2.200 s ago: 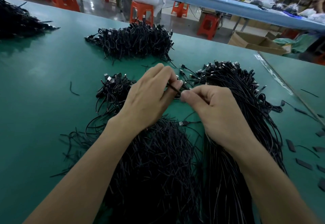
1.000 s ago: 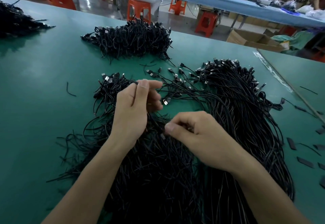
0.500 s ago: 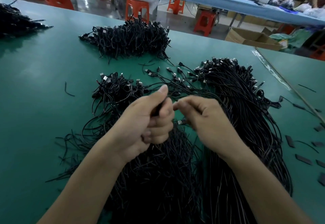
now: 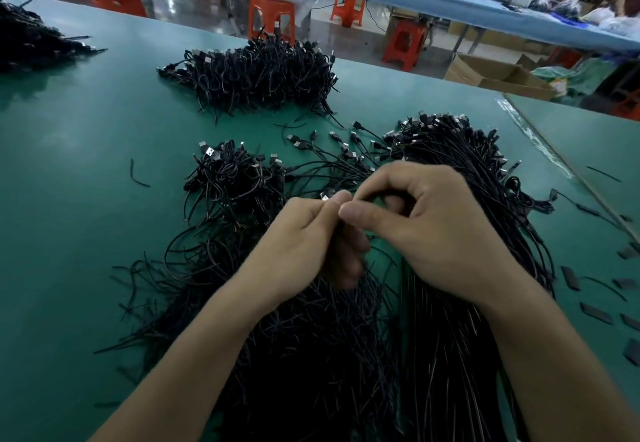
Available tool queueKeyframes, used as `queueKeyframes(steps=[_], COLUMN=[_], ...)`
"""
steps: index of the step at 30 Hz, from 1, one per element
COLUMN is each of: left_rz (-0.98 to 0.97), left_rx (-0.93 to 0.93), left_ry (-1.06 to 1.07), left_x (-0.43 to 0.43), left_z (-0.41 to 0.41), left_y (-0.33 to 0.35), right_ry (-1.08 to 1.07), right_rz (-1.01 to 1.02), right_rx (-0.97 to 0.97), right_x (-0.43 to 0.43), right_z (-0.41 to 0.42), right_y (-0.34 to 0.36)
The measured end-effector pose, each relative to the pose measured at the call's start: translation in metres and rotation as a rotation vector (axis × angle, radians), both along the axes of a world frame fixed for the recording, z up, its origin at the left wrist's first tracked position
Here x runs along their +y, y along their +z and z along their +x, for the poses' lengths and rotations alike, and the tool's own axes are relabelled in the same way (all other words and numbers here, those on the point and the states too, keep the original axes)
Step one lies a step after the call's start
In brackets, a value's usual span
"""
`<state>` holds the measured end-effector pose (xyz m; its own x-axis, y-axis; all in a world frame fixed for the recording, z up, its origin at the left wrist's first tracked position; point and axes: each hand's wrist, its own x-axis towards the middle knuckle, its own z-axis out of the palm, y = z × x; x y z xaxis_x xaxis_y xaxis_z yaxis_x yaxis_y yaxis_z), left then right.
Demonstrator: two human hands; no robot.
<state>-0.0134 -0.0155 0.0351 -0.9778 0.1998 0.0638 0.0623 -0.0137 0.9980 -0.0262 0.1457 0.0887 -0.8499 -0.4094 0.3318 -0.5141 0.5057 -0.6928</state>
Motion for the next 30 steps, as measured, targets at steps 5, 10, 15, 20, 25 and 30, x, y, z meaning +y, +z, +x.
queueKeyframes(steps=[5, 10, 15, 20, 25, 30], left_rz=[0.435, 0.847, 0.603, -0.090, -0.062, -0.034], left_rx=[-0.123, -0.089, 0.137, 0.258, 0.004, -0.087], left_ry=[-0.259, -0.284, 0.056, 0.144, -0.143, -0.276], left_x=[-0.014, -0.015, -0.013, -0.009, -0.007, -0.017], left_z=[0.002, -0.005, -0.011, -0.006, 0.002, 0.003], left_y=[0.009, 0.008, -0.002, -0.004, 0.006, 0.007], right_ry=[-0.050, -0.013, 0.115, 0.177, 0.100, 0.126], right_rz=[-0.120, -0.001, 0.209, 0.322, 0.127, -0.133], right_rx=[-0.104, -0.218, -0.265, -0.068, 0.069, -0.177], right_x=[-0.003, -0.011, -0.013, -0.004, 0.009, 0.010], right_z=[-0.006, 0.004, 0.018, 0.018, 0.008, 0.001], right_y=[-0.014, -0.029, -0.029, -0.013, -0.005, -0.013])
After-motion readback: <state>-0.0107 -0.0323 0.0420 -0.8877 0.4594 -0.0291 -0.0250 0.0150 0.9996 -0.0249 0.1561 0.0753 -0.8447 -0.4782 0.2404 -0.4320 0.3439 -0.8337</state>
